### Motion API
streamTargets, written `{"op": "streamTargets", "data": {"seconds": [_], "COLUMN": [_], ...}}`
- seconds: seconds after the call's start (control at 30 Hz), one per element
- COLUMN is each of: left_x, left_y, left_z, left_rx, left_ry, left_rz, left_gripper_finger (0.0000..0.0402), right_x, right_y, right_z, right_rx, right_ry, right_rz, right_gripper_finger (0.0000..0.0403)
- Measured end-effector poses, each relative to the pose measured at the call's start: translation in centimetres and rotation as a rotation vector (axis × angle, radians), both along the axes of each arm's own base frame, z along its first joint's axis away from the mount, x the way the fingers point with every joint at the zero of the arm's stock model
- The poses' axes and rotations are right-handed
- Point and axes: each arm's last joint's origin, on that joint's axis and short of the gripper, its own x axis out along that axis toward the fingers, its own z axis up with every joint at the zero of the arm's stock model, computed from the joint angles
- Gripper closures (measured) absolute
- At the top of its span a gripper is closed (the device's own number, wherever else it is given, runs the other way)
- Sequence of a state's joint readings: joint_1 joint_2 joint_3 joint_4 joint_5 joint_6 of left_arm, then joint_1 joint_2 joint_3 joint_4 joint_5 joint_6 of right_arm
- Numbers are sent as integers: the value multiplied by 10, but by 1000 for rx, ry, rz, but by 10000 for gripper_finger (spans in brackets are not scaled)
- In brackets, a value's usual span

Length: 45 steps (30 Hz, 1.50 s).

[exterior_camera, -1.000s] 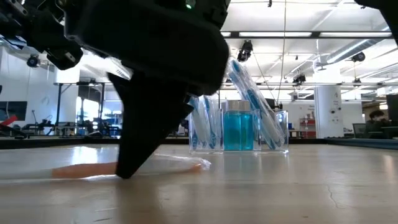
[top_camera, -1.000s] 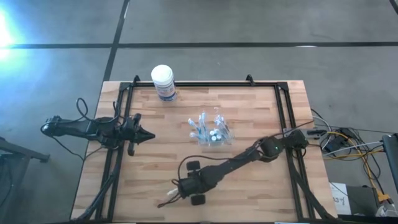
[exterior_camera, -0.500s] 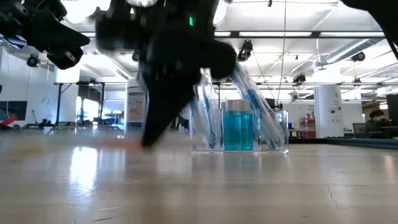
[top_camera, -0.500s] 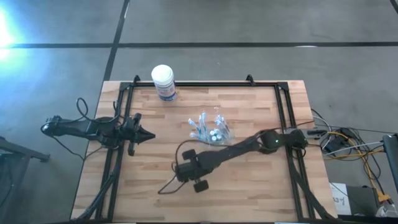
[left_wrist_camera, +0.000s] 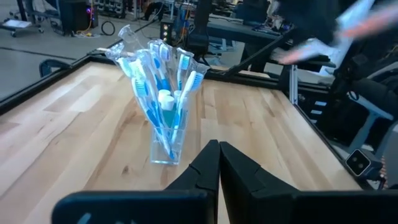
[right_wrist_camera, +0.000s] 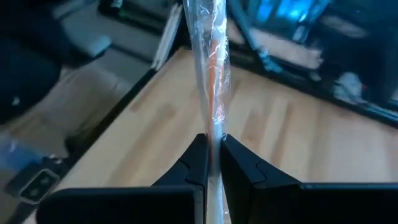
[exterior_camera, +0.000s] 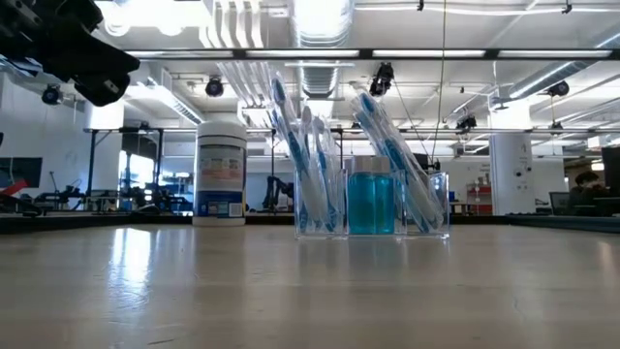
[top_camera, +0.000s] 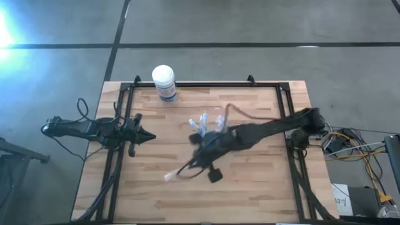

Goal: Pick & Place toothbrushing station
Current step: Put the orange toothbrush into the transparent organizer

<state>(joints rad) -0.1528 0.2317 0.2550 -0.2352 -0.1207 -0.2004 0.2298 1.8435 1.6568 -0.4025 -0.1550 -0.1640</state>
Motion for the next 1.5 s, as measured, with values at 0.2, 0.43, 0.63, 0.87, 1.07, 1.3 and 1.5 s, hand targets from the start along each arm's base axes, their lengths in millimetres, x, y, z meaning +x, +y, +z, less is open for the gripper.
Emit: {"op": "streamTargets", "data": {"seconds": [0.2, 0.43, 0.63, 0.87, 1.07, 1.3, 1.5], "left_x": [0, 1, 15, 33, 48, 75, 100], "left_y": [0, 0, -2, -5, -7, -11, -14], "left_z": [0, -1, 0, -12, -1, 16, 35], "left_rx": [28, 102, 117, 174, 162, 235, 277], "left_ry": [-2, 5, -131, -219, -272, -255, -263], "left_rz": [-6, -23, -23, -25, -18, 7, 15], "left_gripper_finger": [390, 391, 397, 392, 392, 386, 361], "right_x": [-53, -105, -134, -149, -145, -134, -121], "right_y": [-39, -57, -61, -68, -70, -71, -72], "right_z": [-28, -71, -95, -110, -115, -115, -115], "right_rx": [86, 174, 194, 228, 211, 208, 202], "right_ry": [-169, -430, -625, -677, -659, -656, -660], "right_rz": [-93, -129, -118, -171, -229, -240, -265], "right_gripper_finger": [385, 385, 385, 384, 384, 383, 383]}}
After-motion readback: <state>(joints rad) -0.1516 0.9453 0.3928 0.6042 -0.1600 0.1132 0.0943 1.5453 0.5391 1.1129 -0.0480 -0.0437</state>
